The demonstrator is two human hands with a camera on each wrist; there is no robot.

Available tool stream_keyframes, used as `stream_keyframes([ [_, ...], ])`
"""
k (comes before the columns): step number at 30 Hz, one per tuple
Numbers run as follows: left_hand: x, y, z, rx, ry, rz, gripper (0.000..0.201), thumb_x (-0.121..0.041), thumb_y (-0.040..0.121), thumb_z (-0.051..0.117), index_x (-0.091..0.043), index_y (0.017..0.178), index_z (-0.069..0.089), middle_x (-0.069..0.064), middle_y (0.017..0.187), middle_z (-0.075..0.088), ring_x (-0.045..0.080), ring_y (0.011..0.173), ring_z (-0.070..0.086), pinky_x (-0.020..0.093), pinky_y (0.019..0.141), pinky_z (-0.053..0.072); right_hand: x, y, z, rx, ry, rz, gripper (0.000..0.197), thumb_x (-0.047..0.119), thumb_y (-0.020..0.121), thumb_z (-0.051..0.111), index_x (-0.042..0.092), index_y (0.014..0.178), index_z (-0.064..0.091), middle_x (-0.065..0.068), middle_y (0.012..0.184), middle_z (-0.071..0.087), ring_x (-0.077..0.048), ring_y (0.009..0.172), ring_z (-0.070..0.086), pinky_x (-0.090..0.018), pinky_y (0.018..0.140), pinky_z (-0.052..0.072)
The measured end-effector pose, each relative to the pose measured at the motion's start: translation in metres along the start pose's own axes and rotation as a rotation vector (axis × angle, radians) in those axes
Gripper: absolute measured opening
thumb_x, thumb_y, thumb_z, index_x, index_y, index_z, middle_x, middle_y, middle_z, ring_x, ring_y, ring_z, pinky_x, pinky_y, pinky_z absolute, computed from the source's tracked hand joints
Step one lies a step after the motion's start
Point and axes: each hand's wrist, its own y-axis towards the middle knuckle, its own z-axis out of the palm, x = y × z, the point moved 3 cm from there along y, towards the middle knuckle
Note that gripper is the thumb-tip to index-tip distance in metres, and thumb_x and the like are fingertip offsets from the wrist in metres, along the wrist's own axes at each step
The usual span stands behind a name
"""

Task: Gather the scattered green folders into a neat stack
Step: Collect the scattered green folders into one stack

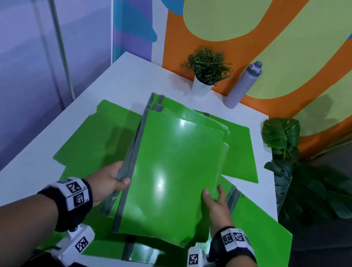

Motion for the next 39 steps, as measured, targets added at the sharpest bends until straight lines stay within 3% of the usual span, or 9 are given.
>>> stream_keyframes([
  [5,0.026,0.011,0.026,0.006,0.479,-0.120,0.060,-0.037,0.100,0.034,-0.012,0.151,0.016,0.011,0.159,0.022,0.028,0.145,0.025,0.044,0.117,0.024,-0.019,-0.002,-0.017,-0.131,0.195,0.050,0.060,0.025,0.091,0.055,0.023,0.145,0.027,-0.001,0.155,0.023,-0.029,0.139,0.026,-0.055,0.110,0.025],
  [11,0.096,0.021,0.012,0.030,1.036,-0.226,0.078,-0.049,0.091,0.048,-0.018,0.152,0.010,0.007,0.163,-0.003,0.038,0.148,0.004,0.052,0.119,0.017,-0.030,-0.005,-0.044,-0.323,0.262,0.077,0.057,0.021,0.091,0.056,0.021,0.143,0.033,-0.006,0.153,0.029,-0.033,0.138,0.029,-0.055,0.110,0.025],
  [16,0.110,0.020,-0.053,-0.231,1.231,-0.270,0.089,-0.057,0.082,0.056,-0.027,0.151,0.007,0.006,0.163,0.000,0.034,0.148,0.007,0.060,0.111,0.026,-0.038,-0.007,-0.067,-0.384,0.324,0.113,0.059,0.025,0.091,0.056,0.025,0.144,0.030,-0.005,0.155,0.024,-0.035,0.139,0.024,-0.058,0.110,0.023],
  [19,0.099,0.019,-0.060,-0.381,1.184,-0.122,0.053,-0.037,0.084,0.063,-0.017,0.130,0.047,0.010,0.140,0.045,0.026,0.120,0.050,0.041,0.098,0.047,-0.037,-0.008,-0.067,-0.378,0.341,0.117,0.059,0.025,0.090,0.056,0.026,0.143,0.030,-0.005,0.155,0.025,-0.035,0.139,0.025,-0.059,0.109,0.024],
  [21,0.092,0.019,-0.043,-0.369,1.103,-0.055,0.034,-0.043,0.083,0.063,-0.012,0.098,0.059,0.008,0.116,0.055,0.020,0.091,0.057,0.035,0.087,0.053,-0.036,-0.008,-0.061,-0.374,0.329,0.111,0.060,0.025,0.089,0.057,0.025,0.143,0.030,-0.007,0.153,0.028,-0.035,0.137,0.030,-0.058,0.108,0.028],
  [23,0.095,0.022,-0.023,-0.320,1.081,-0.073,0.043,-0.057,0.077,0.064,-0.014,0.083,0.060,0.006,0.110,0.055,0.018,0.084,0.057,0.034,0.084,0.054,-0.034,-0.010,-0.055,-0.354,0.311,0.099,0.060,0.025,0.089,0.057,0.024,0.143,0.031,-0.008,0.152,0.030,-0.035,0.136,0.033,-0.057,0.107,0.031],
  [28,0.113,0.024,-0.001,-0.349,1.111,-0.141,0.068,-0.051,0.062,0.080,-0.009,0.112,0.058,0.006,0.121,0.051,0.021,0.109,0.055,0.033,0.099,0.049,-0.031,-0.012,-0.045,-0.294,0.275,0.070,0.059,0.022,0.090,0.056,0.022,0.144,0.031,-0.007,0.153,0.029,-0.033,0.136,0.031,-0.053,0.106,0.030],
  [33,0.110,0.021,-0.035,-0.496,1.155,-0.131,0.039,-0.021,0.083,0.067,-0.007,0.118,0.057,0.009,0.112,0.058,0.023,0.097,0.061,0.033,0.089,0.054,-0.030,-0.011,-0.050,-0.317,0.267,0.042,0.059,0.023,0.089,0.058,0.022,0.143,0.033,-0.007,0.153,0.030,-0.032,0.137,0.031,-0.055,0.108,0.030],
  [39,0.124,0.019,-0.051,-0.474,1.038,-0.260,0.074,-0.046,0.068,0.077,-0.007,0.124,0.049,0.014,0.115,0.055,0.028,0.105,0.058,0.039,0.093,0.052,-0.029,-0.011,-0.053,-0.334,0.255,0.029,0.057,0.023,0.090,0.056,0.021,0.143,0.033,-0.007,0.152,0.030,-0.033,0.137,0.031,-0.054,0.109,0.029],
])
